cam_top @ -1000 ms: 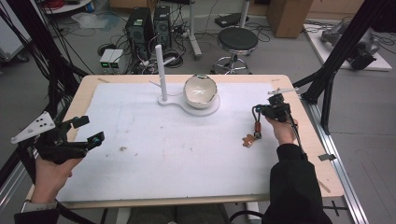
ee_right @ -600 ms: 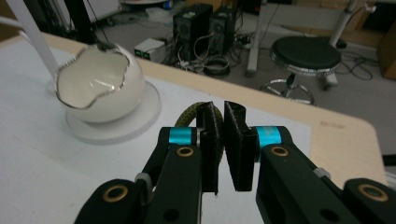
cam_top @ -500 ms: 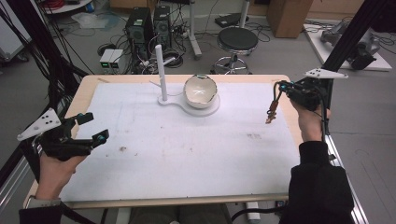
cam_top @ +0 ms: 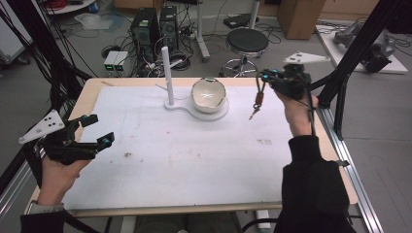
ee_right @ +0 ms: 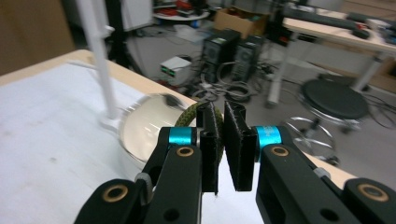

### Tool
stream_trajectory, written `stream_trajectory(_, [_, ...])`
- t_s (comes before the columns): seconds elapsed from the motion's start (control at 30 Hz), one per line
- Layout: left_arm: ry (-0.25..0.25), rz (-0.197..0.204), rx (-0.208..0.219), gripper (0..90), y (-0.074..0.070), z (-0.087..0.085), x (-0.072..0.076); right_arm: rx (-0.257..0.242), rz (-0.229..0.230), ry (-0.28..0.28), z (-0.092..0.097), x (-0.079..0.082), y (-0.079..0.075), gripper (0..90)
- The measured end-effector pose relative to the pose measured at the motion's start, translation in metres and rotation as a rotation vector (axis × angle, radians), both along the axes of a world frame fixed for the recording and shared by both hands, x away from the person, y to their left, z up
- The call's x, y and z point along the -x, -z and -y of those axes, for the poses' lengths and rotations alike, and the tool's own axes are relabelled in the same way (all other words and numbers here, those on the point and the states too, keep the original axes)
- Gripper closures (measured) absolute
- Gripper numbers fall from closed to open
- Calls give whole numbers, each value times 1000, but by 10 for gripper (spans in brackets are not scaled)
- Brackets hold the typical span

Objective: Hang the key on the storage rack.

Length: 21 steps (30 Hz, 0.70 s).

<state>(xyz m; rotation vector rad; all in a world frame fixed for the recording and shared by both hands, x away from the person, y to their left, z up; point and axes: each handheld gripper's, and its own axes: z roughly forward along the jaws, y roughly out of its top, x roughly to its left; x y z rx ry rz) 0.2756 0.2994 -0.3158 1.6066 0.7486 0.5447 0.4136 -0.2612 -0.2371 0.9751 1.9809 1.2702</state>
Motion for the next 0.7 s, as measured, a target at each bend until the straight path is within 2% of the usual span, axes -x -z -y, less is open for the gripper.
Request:
stream_trajectory(0.03, [-1, 2, -2, 104, -1, -1, 0, 1, -1, -13, -11, -2, -1, 849])
stream_trajectory(0.07, [1, 4, -1, 104, -1, -2, 1, -1, -2, -46, -32, -8, -2, 849])
stream_trajectory(0.1, [0, 7, 1, 104, -2, -2, 1, -1, -2, -46, -32, -8, -2, 849])
stream_trajectory(0.2, [-1, 8, -7, 104, -2, -2, 3, 3, -4, -83, -63, -14, -3, 849])
stream_trajectory(0.27, [-4, 9, 2, 104, 0, -2, 5, 8, -5, -107, -83, -19, -2, 849])
stream_trajectory(0.33, [3, 9, 12, 104, 1, 0, 5, 10, -8, -134, -111, -25, 1, 849])
stream_trajectory(0.37, [5, 8, 8, 104, 1, 1, 5, 10, -8, -134, -111, -25, 1, 849])
stream_trajectory(0.43, [8, 6, 3, 104, 1, 2, 6, 13, -23, -140, -130, -30, 4, 849])
stream_trajectory(0.47, [9, 7, 1, 104, 1, 2, 7, 13, -37, -151, -147, -35, 9, 849])
stream_trajectory(0.5, [12, 9, -1, 104, 1, 2, 7, 13, -37, -151, -147, -35, 9, 849])
stream_trajectory(0.63, [13, 10, 1, 104, 2, -1, 9, 17, -48, -204, -181, -43, 17, 849])
stream_trajectory(0.67, [11, 10, 4, 104, 3, -1, 11, 25, -48, -238, -197, -45, 19, 849])
stream_trajectory(0.7, [9, 11, 5, 104, 3, -2, 12, 25, -48, -238, -197, -45, 19, 849])
